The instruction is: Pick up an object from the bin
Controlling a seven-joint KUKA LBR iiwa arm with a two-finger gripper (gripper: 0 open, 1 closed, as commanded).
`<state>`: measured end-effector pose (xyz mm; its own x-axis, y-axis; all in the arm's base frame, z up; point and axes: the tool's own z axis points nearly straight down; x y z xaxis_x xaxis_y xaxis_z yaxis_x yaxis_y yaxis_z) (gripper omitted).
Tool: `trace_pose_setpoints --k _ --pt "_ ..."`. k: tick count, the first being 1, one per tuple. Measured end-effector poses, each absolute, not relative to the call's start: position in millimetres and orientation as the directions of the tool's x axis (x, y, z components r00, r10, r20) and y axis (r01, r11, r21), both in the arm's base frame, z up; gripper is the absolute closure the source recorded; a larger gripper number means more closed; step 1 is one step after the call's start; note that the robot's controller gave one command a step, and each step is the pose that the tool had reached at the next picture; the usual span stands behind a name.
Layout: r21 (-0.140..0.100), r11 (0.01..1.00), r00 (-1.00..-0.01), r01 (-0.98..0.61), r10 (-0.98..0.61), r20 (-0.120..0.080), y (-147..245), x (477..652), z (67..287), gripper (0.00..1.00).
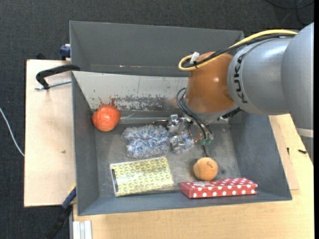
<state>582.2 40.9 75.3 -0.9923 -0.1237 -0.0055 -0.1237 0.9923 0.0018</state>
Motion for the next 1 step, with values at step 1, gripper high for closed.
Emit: trace_pose_setpoints --k 1 --pt "0.002 0.992 -0.992 -0.123 -0.123 -0.005 40.9 582.2 75.3 1.0"
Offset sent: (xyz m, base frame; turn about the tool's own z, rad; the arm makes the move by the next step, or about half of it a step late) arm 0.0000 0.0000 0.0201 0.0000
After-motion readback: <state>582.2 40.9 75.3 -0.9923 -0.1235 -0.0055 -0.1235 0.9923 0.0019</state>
